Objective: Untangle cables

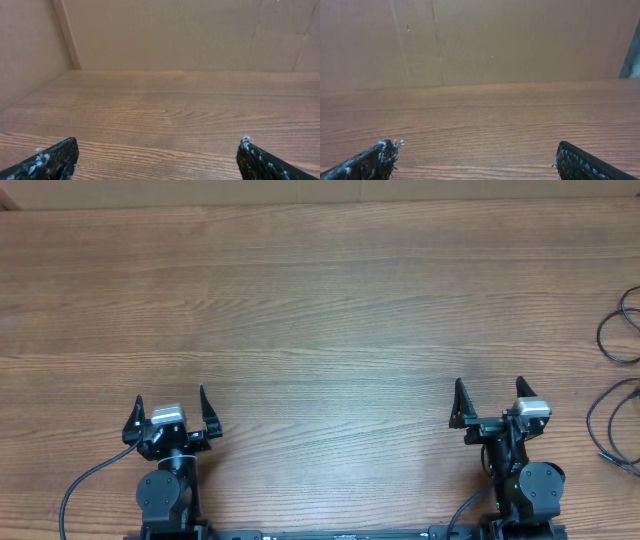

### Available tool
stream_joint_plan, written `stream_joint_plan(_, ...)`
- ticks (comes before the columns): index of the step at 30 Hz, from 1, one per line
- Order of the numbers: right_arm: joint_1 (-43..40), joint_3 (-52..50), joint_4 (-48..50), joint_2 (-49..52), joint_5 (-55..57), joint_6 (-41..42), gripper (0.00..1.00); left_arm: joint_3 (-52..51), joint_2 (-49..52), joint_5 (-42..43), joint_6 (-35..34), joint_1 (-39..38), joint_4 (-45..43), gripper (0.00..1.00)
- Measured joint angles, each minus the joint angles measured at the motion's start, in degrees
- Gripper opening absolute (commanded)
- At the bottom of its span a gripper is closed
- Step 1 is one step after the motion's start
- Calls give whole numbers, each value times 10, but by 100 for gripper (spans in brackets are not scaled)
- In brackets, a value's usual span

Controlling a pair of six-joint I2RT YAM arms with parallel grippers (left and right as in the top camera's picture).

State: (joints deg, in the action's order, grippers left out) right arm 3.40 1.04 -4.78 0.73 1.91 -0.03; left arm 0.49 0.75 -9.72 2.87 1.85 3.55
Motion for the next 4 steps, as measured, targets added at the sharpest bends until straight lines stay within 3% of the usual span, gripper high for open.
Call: stream_joint_plan(4, 0, 0, 0, 0, 0, 0, 100, 0, 0, 0, 0, 0, 0, 100)
